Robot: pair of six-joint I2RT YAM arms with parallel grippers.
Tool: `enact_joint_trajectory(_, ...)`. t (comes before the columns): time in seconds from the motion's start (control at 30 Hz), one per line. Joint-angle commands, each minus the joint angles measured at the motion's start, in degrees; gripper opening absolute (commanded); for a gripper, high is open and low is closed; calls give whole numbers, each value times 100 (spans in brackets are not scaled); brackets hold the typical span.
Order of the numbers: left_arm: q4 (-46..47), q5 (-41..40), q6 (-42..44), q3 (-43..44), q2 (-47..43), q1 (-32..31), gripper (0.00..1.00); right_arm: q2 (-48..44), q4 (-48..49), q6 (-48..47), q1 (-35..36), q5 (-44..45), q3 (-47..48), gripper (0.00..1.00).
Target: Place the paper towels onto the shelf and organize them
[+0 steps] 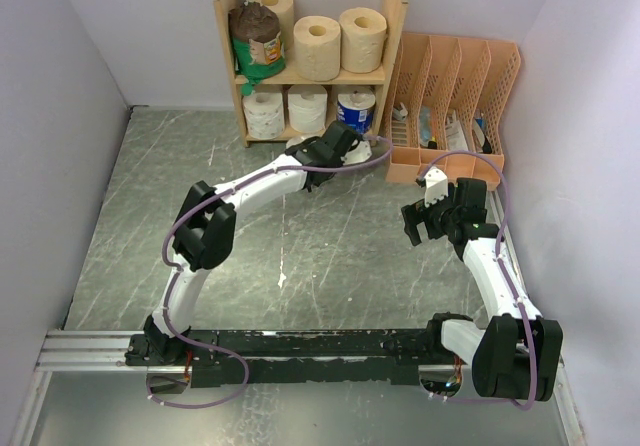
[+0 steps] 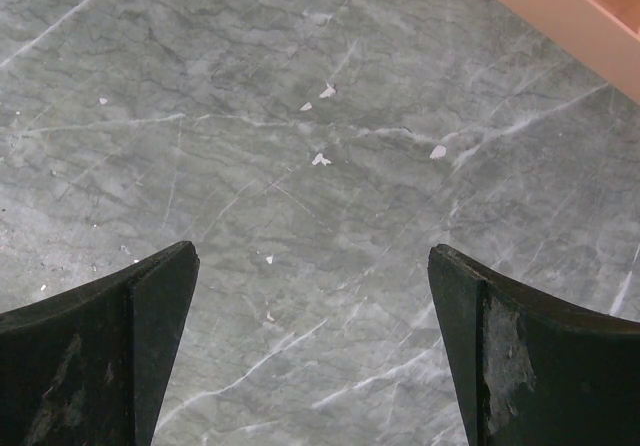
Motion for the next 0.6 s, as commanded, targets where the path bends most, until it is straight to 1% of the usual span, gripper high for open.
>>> enact_joint_trajectory(0.0,-321,141,-387,240,-103,23,28,-22,-60,-54,-32,-64,-7,100)
enact_joint_trajectory(0.03,-330,212,-442,197,-100,33,35,-10,-57,-55,-28,-69,-15,100)
enact_joint_trajectory(0.07,-350,286,-500,164,-95,39,41,-9,-61,-52,-28,-76,-10,100)
enact_joint_trajectory(0.13,-536,453,-631,243,-21,57,45,-3,-69,-51,-28,-65,-5,100)
enact_joint_trajectory(0.33,-987,882,-856,584,219,153,50,25,-75,-53,-28,-60,6,100)
enact_joint_trajectory(0.57,-1709,1477,-986,1117,582,280,52,76,-100,-62,-32,-78,27,100)
